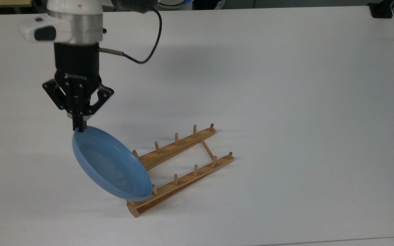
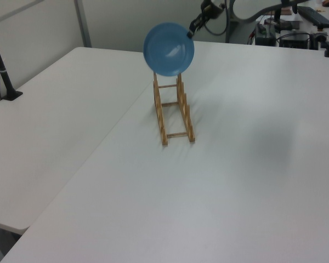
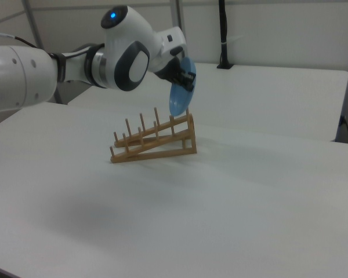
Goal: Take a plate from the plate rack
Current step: 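Lift the blue plate up and out of the rack slot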
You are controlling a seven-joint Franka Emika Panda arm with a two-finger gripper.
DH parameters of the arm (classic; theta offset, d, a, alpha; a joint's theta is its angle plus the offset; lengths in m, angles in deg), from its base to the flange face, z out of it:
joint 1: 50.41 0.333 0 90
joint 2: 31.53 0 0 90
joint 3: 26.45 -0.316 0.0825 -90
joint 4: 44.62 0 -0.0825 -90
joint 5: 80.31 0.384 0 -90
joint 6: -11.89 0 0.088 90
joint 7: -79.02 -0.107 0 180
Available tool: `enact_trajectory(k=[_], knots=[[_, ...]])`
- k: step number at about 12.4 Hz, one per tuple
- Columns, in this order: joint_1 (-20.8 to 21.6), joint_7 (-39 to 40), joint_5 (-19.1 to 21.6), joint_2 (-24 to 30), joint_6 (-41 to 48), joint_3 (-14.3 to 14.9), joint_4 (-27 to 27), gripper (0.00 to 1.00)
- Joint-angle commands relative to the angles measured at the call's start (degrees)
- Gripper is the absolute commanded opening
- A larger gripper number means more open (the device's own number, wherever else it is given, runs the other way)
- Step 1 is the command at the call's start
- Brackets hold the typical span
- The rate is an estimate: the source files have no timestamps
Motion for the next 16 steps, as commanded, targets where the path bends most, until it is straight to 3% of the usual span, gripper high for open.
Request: enact_trajectory(k=[1,6,11,14,16], knots=[[-0.2,-0.9,0.1,3.6,1.4,0.1,-1.2,0.00],[-2.2,0.7,0.0,7.1,14.1,0.1,-1.5,0.00],[-5.2,13.2,0.3,10.5,35.0,0.1,-1.8,0.00],[-6.9,27.6,0.1,10.5,50.1,0.1,-4.1,0.00],[-8.1,31.2,0.2,10.0,50.7,0.2,-7.5,0.00]])
